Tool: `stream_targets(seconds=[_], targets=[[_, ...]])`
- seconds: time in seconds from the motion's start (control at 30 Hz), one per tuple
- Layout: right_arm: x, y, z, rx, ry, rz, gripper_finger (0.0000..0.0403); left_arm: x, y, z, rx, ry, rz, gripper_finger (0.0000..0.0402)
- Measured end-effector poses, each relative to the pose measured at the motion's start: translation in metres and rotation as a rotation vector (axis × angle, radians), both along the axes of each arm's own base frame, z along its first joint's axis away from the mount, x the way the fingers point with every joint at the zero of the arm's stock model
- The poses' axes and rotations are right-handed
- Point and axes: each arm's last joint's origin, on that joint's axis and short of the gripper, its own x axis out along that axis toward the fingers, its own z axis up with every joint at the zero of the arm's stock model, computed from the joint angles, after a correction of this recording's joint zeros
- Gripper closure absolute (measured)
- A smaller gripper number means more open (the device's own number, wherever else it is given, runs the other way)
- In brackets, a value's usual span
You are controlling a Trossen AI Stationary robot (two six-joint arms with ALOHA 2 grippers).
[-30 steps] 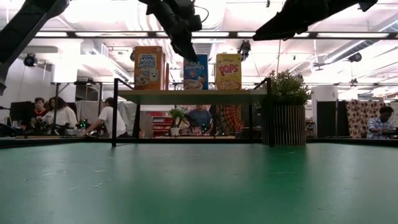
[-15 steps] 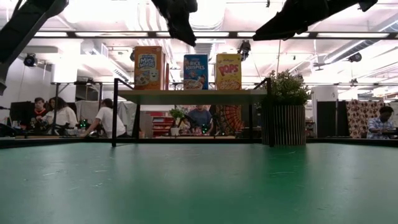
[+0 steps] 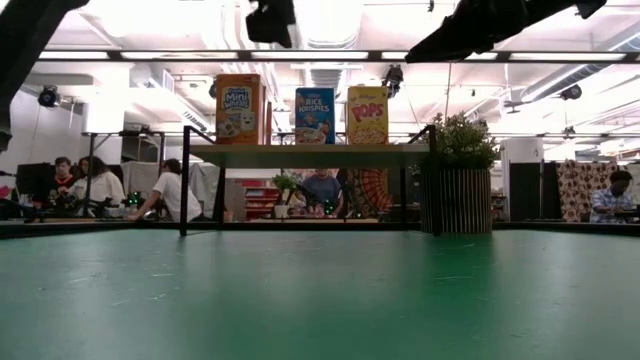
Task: Stack cereal on shelf
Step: Put the blue cereal box on the shelf
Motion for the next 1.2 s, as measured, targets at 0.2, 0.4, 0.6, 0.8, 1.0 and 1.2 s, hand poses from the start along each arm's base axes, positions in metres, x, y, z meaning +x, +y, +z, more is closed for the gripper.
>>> stream_targets(seconds=[0.2,0.4,0.6,0.8,1.0,1.2], targets=[[0.001,0.0,0.003,-0.049,-0.022,0.016,0.0179,0.007,-0.067,-0.014,-0.01,0.099,0.003,0.0206],[0.001,0.0,0.008,-0.088,-0.063,0.028,0.0179,0.002,-0.115,-0.038,0.067,0.23,0.097,0.0206],[0.001,0.0,0.009,-0.088,-0.068,0.028,0.0179,-0.021,-0.155,-0.064,0.033,0.349,0.227,0.0206],[0.001,0.0,0.009,-0.088,-0.073,0.028,0.0179,-0.068,-0.194,-0.081,-0.028,0.453,0.514,0.0206],[0.002,0.0,0.011,-0.076,-0.092,0.032,0.0179,-0.118,-0.233,-0.092,-0.071,0.482,0.803,0.0206],[0.002,0.0,0.011,-0.056,-0.101,0.026,0.0179,-0.154,-0.267,-0.101,-0.089,0.491,0.992,0.0206]])
